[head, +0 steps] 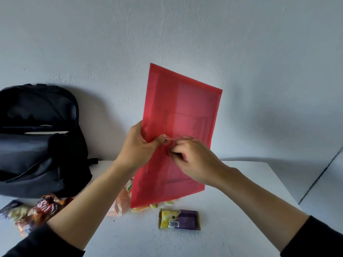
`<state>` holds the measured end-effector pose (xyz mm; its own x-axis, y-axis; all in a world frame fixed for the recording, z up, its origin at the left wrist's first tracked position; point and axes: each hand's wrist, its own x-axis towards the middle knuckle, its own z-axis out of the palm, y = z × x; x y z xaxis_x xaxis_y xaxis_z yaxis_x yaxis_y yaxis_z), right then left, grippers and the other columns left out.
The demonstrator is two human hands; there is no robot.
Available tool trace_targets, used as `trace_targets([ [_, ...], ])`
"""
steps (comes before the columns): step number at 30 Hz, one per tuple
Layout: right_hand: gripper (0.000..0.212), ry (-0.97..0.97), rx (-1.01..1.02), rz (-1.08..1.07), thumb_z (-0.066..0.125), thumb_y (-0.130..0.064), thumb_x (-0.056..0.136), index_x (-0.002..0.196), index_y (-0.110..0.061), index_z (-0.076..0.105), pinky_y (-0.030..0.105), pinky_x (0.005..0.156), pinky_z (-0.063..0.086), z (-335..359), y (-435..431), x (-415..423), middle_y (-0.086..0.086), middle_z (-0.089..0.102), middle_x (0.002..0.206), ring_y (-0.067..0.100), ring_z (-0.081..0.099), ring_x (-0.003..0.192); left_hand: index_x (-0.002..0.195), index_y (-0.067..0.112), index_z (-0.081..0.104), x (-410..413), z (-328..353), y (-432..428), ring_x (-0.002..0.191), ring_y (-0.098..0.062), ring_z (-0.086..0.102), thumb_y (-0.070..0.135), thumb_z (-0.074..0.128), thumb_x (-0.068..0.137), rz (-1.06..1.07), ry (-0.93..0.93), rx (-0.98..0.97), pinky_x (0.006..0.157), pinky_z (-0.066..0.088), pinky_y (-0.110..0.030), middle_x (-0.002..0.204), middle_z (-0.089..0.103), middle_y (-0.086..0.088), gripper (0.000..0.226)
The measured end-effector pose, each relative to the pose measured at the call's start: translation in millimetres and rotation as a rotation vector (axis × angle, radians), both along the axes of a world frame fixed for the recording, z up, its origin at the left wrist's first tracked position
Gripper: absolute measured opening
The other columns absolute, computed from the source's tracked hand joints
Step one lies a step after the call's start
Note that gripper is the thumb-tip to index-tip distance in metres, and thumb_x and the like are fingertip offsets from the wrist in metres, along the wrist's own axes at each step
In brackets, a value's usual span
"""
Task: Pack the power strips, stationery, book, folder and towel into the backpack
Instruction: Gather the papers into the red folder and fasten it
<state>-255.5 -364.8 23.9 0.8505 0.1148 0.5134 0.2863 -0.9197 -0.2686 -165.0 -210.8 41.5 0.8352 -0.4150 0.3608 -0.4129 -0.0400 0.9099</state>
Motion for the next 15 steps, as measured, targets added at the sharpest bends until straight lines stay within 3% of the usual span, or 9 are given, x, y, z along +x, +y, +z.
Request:
trace_targets([
  [1, 0.02, -0.027, 0.019, -0.011, 0.058, -0.009, 0.093, 0.075, -0.006, 0.068, 0.01, 0.079, 0.03, 1.9, 3.2, 0.6, 0.001, 0.059, 0.069, 0.022, 0.054, 0.071, 0.104, 0.005, 0.069, -2.8, -3.2, -1.2, 0.078, -0.01, 0.073, 0.001, 0.081, 0.084, 0.001, -0.013, 0.02, 0.079, 0.06, -0.031, 0.091, 0.078, -0.005, 0.024],
  [3, 0.018, -0.09, 0.149, -0.051, 0.061, -0.01, 0.095, 0.079, -0.007, 0.068, 0.015, 0.074, 0.037, 4.8, 4.3, -0.1, 0.002, 0.061, 0.072, 0.02, 0.056, 0.071, 0.106, 0.009, 0.069, -7.8, -10.4, -2.4, 0.075, 0.0, 0.072, -0.001, 0.082, 0.083, 0.004, -0.027, 0.045, 0.076, 0.057, -0.021, 0.088, 0.077, 0.005, 0.029],
  [4, 0.017, -0.123, 0.24, -0.063, 0.062, -0.01, 0.096, 0.081, -0.008, 0.068, 0.021, 0.07, 0.041, 5.2, 1.2, -1.5, 0.001, 0.062, 0.074, 0.017, 0.057, 0.072, 0.104, 0.011, 0.068, -11.3, -13.3, -2.4, 0.072, 0.003, 0.071, -0.003, 0.081, 0.082, -0.008, -0.001, 0.032, 0.072, 0.056, -0.016, 0.082, 0.077, 0.011, 0.029],
  [6, 0.018, -0.158, 0.375, -0.088, 0.063, -0.009, 0.098, 0.081, -0.01, 0.066, 0.02, 0.064, 0.041, 3.4, -7.1, -5.0, -0.006, 0.06, 0.07, 0.012, 0.056, 0.067, 0.097, 0.018, 0.066, -17.1, -18.0, 0.2, 0.066, 0.006, 0.071, -0.003, 0.081, 0.083, -0.024, 0.077, 0.01, 0.063, 0.054, -0.012, 0.073, 0.076, 0.016, 0.029],
  [8, 0.019, -0.14, 0.368, -0.15, 0.066, -0.013, 0.097, 0.078, -0.015, 0.067, 0.014, 0.058, 0.035, -3.6, -15.1, -6.6, -0.013, 0.055, 0.061, 0.008, 0.052, 0.06, 0.097, 0.023, 0.063, -20.4, -22.7, 3.8, 0.068, 0.007, 0.069, 0.005, 0.084, 0.082, -0.013, 0.1, 0.025, 0.062, 0.053, -0.011, 0.083, 0.075, 0.012, 0.031],
  [10, 0.019, -0.089, 0.325, -0.226, 0.069, -0.022, 0.095, 0.076, -0.021, 0.066, 0.016, 0.054, 0.032, -15.6, -23.1, -6.1, -0.019, 0.053, 0.058, 0.009, 0.048, 0.055, 0.098, 0.024, 0.062, -20.4, -25.6, 9.5, 0.069, 0.009, 0.068, 0.008, 0.086, 0.081, 0.005, 0.103, 0.035, 0.062, 0.052, -0.01, 0.089, 0.072, 0.01, 0.033],
  [12, 0.021, 0.0, 0.325, -0.275, 0.069, -0.031, 0.095, 0.075, -0.026, 0.064, 0.025, 0.052, 0.032, -27.8, -30.1, -7.5, -0.015, 0.051, 0.055, 0.012, 0.043, 0.05, 0.099, 0.019, 0.064, -18.0, -26.1, 14.6, 0.069, 0.006, 0.069, 0.005, 0.085, 0.081, 0.005, 0.11, 0.013, 0.063, 0.053, -0.012, 0.089, 0.073, 0.007, 0.031],
  [15, 0.019, 0.138, 0.344, -0.222, 0.062, -0.036, 0.1, 0.084, -0.027, 0.067, 0.028, 0.05, 0.034, -40.6, -27.4, -11.8, -0.005, 0.051, 0.053, 0.01, 0.043, 0.046, 0.096, 0.014, 0.066, -15.5, -21.9, 17.7, 0.068, 0.002, 0.069, -0.001, 0.083, 0.081, -0.003, 0.09, -0.024, 0.064, 0.053, -0.014, 0.084, 0.074, 0.006, 0.027],
])
